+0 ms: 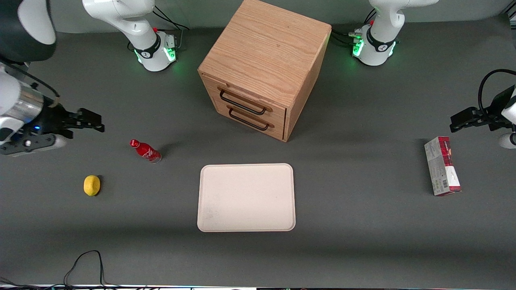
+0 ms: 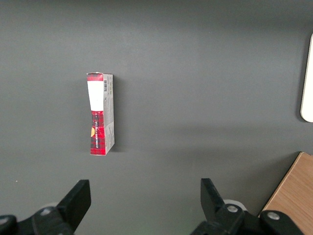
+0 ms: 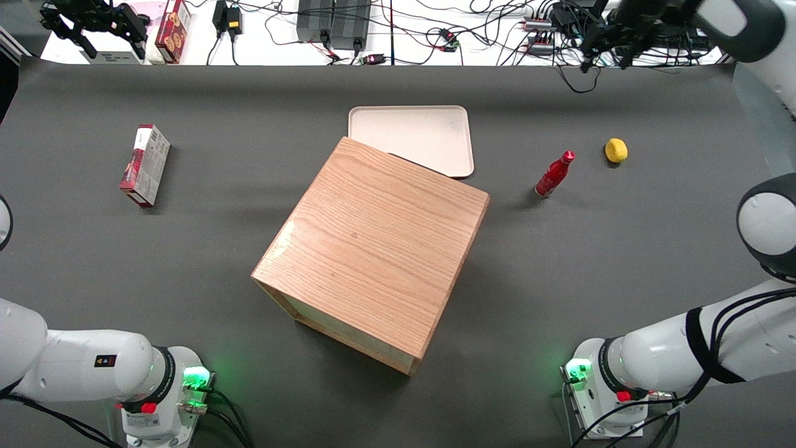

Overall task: Open upper drawer
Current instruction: 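Raise the right gripper from the table toward the wooden cabinet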

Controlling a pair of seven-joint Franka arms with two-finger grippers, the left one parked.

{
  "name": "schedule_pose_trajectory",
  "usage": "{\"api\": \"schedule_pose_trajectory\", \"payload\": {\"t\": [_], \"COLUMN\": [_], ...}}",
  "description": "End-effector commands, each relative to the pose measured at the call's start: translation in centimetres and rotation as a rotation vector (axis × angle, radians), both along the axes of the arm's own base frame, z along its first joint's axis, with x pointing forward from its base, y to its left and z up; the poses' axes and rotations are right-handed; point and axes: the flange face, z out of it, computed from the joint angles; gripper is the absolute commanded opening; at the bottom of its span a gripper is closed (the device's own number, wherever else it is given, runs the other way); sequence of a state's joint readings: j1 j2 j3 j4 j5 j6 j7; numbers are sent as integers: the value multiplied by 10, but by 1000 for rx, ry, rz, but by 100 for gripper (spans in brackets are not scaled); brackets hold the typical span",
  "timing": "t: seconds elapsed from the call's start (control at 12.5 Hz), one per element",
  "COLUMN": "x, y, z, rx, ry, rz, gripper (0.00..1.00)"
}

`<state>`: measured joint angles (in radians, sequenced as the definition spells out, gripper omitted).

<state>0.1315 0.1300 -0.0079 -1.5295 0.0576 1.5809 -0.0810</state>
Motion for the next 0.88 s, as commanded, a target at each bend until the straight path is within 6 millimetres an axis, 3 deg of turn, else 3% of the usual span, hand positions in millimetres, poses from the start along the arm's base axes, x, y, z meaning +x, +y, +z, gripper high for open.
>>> {"api": "schedule_pose_trajectory", "payload": {"t": [0.0, 0.24, 0.4, 0.48, 0.8], "x": [16, 2, -7, -5, -27], "y": [55, 137, 181, 187, 247], "z": [-2, -2, -15, -16, -28], "rx": [4, 10, 9, 23, 73], "ry": [6, -7, 6, 6, 22], "rz": [91, 227, 297, 295, 489], "gripper": [100, 100, 100, 100, 100]}}
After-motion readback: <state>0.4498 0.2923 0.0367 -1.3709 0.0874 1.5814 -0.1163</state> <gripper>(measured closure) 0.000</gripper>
